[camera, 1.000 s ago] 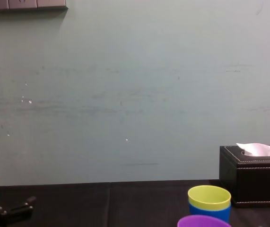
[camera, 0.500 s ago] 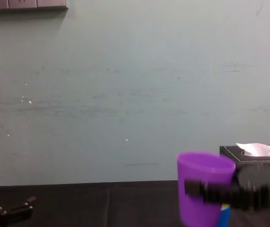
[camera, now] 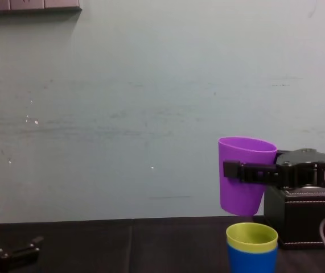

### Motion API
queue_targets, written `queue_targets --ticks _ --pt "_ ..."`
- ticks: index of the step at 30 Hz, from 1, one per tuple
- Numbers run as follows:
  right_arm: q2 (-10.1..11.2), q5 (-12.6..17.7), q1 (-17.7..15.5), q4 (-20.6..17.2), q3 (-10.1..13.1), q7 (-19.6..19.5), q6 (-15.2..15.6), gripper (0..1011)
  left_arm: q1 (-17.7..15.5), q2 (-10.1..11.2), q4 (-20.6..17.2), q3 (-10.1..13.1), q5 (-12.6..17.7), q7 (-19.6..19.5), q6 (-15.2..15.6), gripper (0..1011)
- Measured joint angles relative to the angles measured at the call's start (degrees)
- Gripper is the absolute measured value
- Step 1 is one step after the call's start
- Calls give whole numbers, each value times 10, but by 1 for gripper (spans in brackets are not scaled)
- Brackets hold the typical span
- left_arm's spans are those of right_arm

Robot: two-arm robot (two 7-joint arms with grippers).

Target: Stack the three plastic cups sequentially using one hand.

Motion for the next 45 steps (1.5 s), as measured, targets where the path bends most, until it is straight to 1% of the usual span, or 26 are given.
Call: queue_targets --ticks 6,10,28,36,45 --pt "-7 -3 21 31 -5 2 1 731 0 0 0 0 0 0 0 1012" --pt "-7 -8 26 43 -10 8 -4 731 0 0 0 0 0 0 0 1011" --pt "-16 -26 24 80 -15 12 -27 731 0 0 0 0 0 0 0 1011" --pt "-23 -37 23 95 -17 10 -30 731 0 0 0 0 0 0 0 1011" --pt "-23 -38 23 96 -18 9 -29 732 0 0 0 0 0 0 0 1011"
